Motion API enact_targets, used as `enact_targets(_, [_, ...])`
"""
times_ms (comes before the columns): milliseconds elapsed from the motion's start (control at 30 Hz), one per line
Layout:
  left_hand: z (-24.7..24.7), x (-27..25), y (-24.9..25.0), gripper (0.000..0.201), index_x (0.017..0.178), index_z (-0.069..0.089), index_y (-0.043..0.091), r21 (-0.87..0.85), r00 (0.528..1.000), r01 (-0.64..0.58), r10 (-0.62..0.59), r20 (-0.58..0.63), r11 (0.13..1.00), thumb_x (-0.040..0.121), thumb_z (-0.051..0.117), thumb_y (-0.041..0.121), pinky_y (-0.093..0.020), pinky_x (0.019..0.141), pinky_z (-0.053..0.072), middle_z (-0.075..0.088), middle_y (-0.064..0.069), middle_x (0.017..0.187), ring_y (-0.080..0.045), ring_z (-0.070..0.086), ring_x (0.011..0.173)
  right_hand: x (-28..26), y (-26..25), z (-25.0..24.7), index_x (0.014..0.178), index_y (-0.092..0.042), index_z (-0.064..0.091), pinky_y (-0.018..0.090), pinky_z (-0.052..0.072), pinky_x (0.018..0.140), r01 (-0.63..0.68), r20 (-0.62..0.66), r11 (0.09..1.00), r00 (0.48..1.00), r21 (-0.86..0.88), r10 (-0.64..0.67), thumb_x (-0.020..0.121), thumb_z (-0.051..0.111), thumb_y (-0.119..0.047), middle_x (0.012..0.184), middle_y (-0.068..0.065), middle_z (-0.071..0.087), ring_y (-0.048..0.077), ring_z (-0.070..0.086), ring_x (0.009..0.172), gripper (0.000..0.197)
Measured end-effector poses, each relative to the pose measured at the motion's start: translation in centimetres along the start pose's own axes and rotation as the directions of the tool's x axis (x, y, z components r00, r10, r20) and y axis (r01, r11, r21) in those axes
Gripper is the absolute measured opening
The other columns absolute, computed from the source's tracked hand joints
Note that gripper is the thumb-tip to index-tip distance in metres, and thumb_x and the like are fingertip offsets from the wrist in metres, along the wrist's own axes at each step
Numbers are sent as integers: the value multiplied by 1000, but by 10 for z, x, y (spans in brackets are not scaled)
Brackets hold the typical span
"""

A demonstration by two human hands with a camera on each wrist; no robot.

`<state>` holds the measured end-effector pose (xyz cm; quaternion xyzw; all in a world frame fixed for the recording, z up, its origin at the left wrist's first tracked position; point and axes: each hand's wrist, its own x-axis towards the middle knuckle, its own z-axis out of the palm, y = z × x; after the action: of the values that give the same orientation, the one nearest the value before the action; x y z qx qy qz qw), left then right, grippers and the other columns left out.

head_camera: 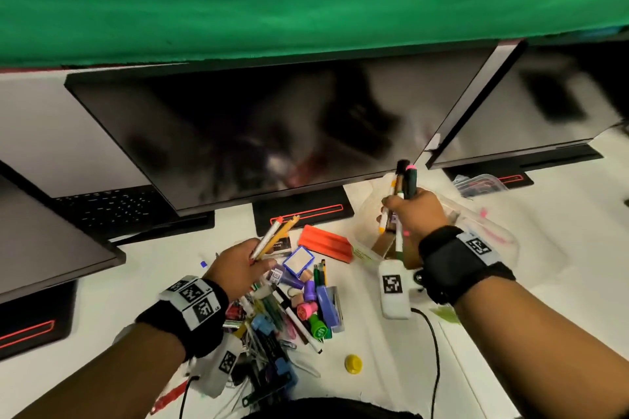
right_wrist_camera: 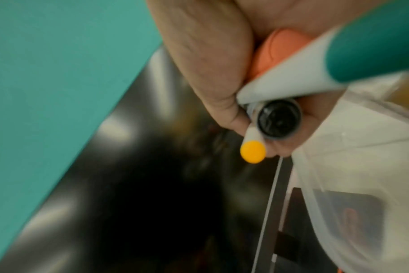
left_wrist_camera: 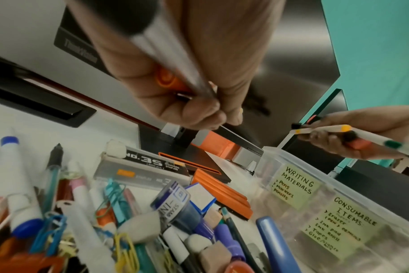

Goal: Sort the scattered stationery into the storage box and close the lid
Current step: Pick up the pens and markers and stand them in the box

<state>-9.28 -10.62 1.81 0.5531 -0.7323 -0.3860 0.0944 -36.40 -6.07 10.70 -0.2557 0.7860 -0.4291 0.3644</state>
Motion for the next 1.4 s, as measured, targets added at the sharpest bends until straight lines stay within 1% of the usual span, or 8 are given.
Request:
enact_targets(133, [2, -4, 9, 5, 95, 51, 27, 25, 1000, 10, -10, 25, 1000, 92, 53, 31, -24, 58, 36, 59, 4, 73, -12, 52, 65, 39, 8, 7, 68, -3, 54, 57, 56, 74, -180, -8, 980, 983, 86, 182, 81, 65, -5, 81, 25, 63, 40, 63, 70, 17])
enact_targets(267, [4, -5, 17, 5, 99, 51, 27, -3, 999, 11, -11, 37, 1000, 95, 48, 29, -18, 51, 39, 63, 0, 73, -11, 54, 58, 50, 10, 18, 64, -16, 45, 31, 55, 64, -221, 58, 970, 972, -103, 228, 87, 59, -14, 75, 6, 57, 18, 56, 64, 27])
enact_targets(467, [1, -6, 42, 7, 93, 50, 26, -166, 1000, -8, 10, 15, 986, 97, 45, 21, -26, 55, 47, 60, 1, 75, -11, 55, 58, 37, 15, 31, 63, -23, 38, 14, 33, 50, -62, 180, 914, 973, -400, 145, 95, 46, -21, 67, -5, 39, 5, 36, 55, 34])
enact_targets(567, [2, -2, 49, 5, 98, 50, 24, -161, 1000, -18, 20, 13, 987, 96, 46, 22, -31, 59, 49, 62, -1, 77, -15, 56, 60, 26, 25, 38, 80, -16, 54, 23, 44, 72, -13, 292, 897, 943, -442, 157, 95, 47, -26, 77, 5, 54, 17, 49, 66, 19])
enact_targets(700, [10, 1, 55, 8, 103, 49, 26, -165, 999, -23, 29, 34, 986, 97, 46, 21, -24, 55, 46, 62, -3, 80, -13, 53, 58, 6, 38, 35, 116, -1, 63, 32, 43, 94, 131, 400, 831, 909, -541, 117, 88, 57, -41, 121, 16, 63, 29, 58, 108, 49])
enact_targets(967, [27, 6, 64, 7, 102, 51, 23, -174, 998, -18, 27, 54, 985, 96, 47, 24, -25, 54, 47, 61, -1, 76, -13, 53, 59, -33, 50, 31, 101, -3, 66, 22, 41, 76, 460, 505, 638, 854, -617, -127, 89, 56, -17, 104, 13, 68, 28, 62, 100, 21])
enact_targets(1300, [31, 9, 81, 16, 109, 54, 16, -203, 997, -18, 33, 71, 979, 96, 47, 23, -19, 48, 46, 61, -10, 82, -15, 55, 61, -15, 28, 11, 113, -10, 63, 25, 48, 88, 482, 380, 584, 876, -652, -298, 89, 50, -4, 114, 11, 66, 25, 63, 103, 28])
enact_targets(1400, [37, 10, 91, 14, 105, 54, 15, -222, 996, -23, 42, 81, 975, 96, 47, 22, -17, 45, 46, 59, -7, 79, -13, 52, 58, -24, 40, 9, 105, -13, 67, 19, 45, 74, 548, 488, 504, 833, -667, -261, 90, 55, -16, 102, 7, 71, 21, 66, 91, 20])
